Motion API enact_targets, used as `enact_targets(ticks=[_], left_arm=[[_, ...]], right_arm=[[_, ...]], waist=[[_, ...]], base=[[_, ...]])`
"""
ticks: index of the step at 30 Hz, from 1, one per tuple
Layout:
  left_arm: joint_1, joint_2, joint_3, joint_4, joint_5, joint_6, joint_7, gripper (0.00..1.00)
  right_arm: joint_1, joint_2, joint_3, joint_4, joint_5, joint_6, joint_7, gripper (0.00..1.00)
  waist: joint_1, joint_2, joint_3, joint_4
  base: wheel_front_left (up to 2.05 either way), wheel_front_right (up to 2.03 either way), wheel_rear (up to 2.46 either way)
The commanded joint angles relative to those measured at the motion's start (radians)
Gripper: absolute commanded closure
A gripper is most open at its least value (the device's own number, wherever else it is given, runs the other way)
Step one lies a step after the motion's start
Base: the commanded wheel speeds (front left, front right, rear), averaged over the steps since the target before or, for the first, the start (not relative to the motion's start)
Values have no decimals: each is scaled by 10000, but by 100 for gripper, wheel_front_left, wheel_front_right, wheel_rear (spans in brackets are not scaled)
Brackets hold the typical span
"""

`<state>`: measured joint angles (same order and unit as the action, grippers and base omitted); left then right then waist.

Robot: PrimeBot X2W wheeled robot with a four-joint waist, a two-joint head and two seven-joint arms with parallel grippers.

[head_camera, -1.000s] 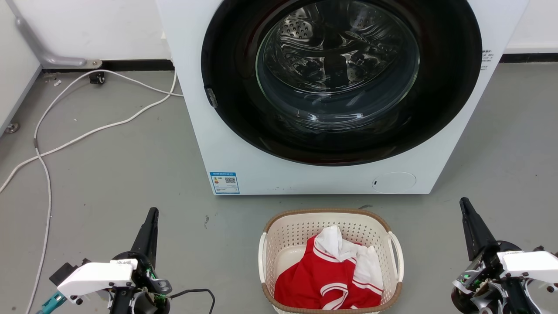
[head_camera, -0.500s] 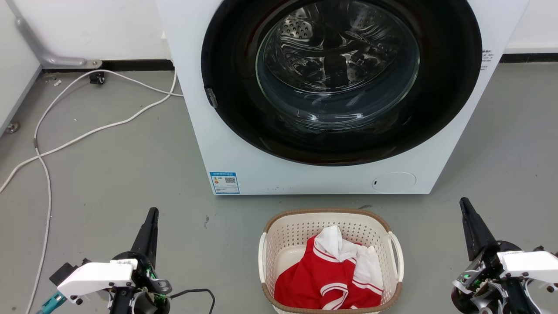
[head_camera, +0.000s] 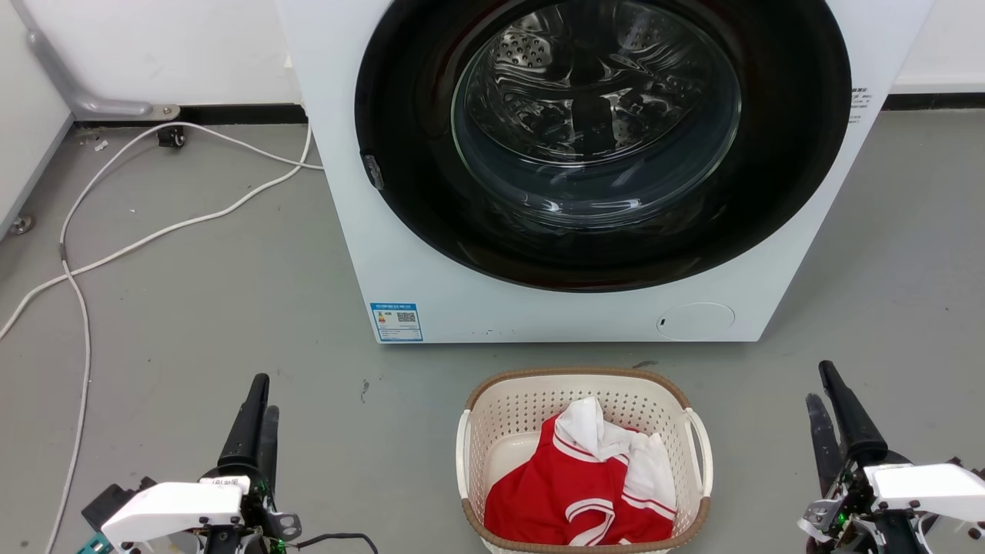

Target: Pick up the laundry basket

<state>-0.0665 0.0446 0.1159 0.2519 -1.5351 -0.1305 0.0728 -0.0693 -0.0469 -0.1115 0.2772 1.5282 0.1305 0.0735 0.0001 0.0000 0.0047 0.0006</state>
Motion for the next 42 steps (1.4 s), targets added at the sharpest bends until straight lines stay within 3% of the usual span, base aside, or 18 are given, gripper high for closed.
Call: enact_targets(ticks=[1, 22, 42], left_arm=[[-138, 36, 55, -267, 281, -2, -94, 0], [132, 47, -356, -1336, 4732, 649, -999, 0], [433, 89, -805, -1755, 8220, 962, -1691, 0]], right_arm=[[-166, -21, -9, -268, -316, 2, -93, 0], [124, -28, 519, -1660, -5756, 2, -999, 0], [425, -35, 743, -2008, -9048, 3, -1695, 0]], waist=[[0, 0, 3, 1], [0, 0, 56, 24], [0, 0, 79, 74]], base=[[0, 0, 0], [0, 0, 0], [0, 0, 0]])
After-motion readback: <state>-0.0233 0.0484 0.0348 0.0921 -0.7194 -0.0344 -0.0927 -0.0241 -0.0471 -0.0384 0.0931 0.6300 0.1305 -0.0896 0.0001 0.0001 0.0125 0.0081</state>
